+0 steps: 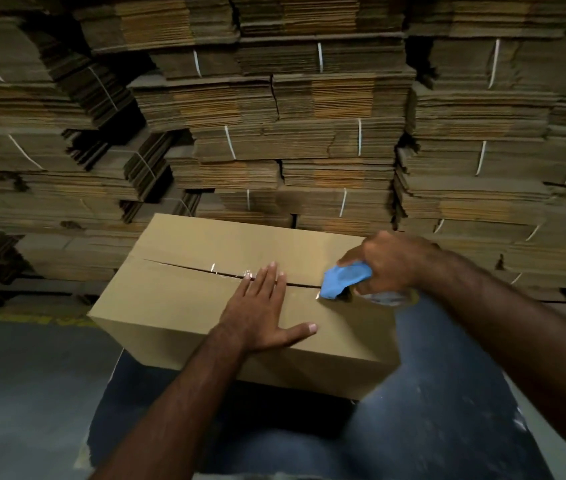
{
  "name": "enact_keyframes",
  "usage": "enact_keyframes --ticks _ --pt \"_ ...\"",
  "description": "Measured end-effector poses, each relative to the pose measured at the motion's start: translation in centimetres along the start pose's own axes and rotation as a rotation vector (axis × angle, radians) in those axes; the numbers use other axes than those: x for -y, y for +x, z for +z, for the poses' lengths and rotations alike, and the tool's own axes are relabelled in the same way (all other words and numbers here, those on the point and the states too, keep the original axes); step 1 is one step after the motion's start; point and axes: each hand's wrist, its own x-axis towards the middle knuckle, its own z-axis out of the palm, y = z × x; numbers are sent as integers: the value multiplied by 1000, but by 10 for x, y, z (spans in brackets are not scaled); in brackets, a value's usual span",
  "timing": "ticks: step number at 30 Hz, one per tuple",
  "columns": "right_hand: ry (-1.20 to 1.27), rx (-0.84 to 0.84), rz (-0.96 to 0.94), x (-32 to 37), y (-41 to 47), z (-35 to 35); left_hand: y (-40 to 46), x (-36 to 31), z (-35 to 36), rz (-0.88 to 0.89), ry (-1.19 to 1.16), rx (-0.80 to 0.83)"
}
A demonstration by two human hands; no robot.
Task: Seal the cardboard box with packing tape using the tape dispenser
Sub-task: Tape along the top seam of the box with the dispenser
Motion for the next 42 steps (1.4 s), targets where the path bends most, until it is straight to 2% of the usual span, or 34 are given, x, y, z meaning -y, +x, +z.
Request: enact_keyframes --ticks 3,11,17,23,25,28,30,34,37,42 --pt "-38 -46 8 12 7 4 1 -15 1 -37 -24 9" --pt "-24 -13 57 7 10 4 21 -42 -9 44 -70 30" --pt "68 4 43 14 23 1 15 -14 -6 -106 -91 -10" --pt "88 -25 65 17 22 0 3 23 -11 -460 -115 -25" --pt "77 -41 66 17 20 1 8 8 -12 -397 -134 -14" --pt "78 -58 48 16 19 1 14 -28 -9 -140 -138 3" --pt "51 -60 39 16 19 1 15 -42 -7 -60 -120 -8" --pt "44 -51 12 14 19 0 18 -42 -4 -50 -67 -15" --pt "128 -66 -25 -5 6 2 19 -41 0 -63 -61 -18" --pt "250 -141 33 -44 -28 31 20 -41 1 -53 -56 -30"
